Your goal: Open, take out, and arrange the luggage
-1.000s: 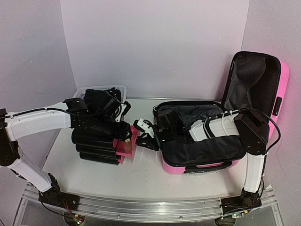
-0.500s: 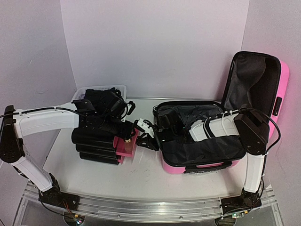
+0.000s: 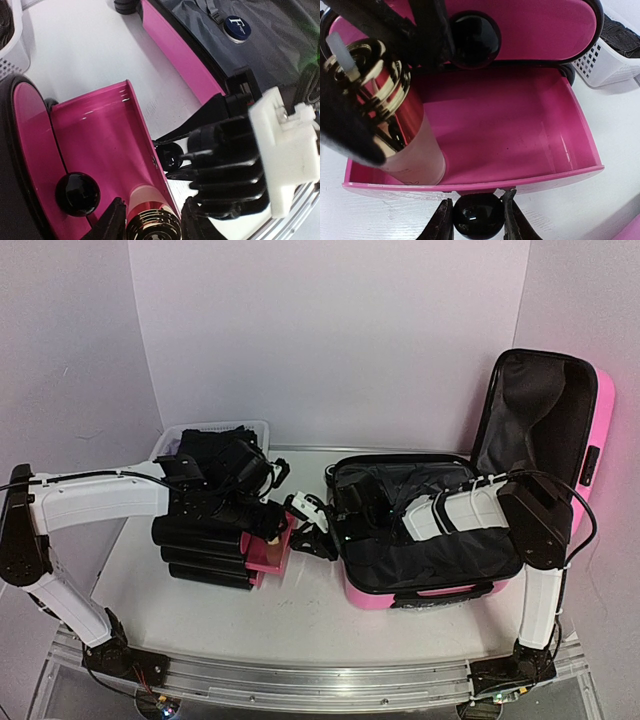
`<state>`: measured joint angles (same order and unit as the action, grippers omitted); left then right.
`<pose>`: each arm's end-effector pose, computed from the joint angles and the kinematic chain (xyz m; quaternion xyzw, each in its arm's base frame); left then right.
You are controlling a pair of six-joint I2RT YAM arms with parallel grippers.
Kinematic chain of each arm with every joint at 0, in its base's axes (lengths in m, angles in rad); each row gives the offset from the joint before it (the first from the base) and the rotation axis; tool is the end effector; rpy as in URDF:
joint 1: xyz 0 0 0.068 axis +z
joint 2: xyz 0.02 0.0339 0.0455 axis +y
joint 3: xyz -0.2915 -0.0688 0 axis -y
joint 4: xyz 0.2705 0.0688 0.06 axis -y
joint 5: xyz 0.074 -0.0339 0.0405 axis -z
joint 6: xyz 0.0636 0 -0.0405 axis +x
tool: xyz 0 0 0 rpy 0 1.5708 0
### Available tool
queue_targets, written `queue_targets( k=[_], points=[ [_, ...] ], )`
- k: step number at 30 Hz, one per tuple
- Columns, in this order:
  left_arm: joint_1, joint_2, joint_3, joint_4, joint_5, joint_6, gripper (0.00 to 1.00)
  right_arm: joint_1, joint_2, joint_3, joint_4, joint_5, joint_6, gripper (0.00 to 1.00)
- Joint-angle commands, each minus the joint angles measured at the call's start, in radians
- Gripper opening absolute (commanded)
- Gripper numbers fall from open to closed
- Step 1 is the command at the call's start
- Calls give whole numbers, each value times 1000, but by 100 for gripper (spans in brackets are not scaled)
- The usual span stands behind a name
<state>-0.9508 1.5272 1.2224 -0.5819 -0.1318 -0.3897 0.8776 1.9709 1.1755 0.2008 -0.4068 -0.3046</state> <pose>0.2218 -0.2962 0.2746 0.2391 0.9094 -0.1593 0.3008 0.2844 0.3818 0.1566 -0.5607 0.6655 0.3009 0.3901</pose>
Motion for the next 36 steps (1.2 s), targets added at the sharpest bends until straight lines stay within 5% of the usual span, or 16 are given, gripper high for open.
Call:
queue_targets(
  k=[1,4,16,23,31,36],
  points=[
    [-6,-17,-18,-33,-43,16,45,-3,-76,13,126,-35,22,16],
    [-8,-24,-18,-37,-36,27,45,-2,-78,13,128,-38,24,15],
    [-6,-51,61,-140,2,102,10,-3,-80,4,132,-41,24,15],
    [126,64,206,-256,365,185,6,-3,-82,-3,149,-151,17,15],
    [171,249,390,-368,465,271,7,-2,-72,1,181,-189,35,14],
    [172,270,429,-370,319,261,36,-3,-69,1,186,-183,38,13]
  ],
)
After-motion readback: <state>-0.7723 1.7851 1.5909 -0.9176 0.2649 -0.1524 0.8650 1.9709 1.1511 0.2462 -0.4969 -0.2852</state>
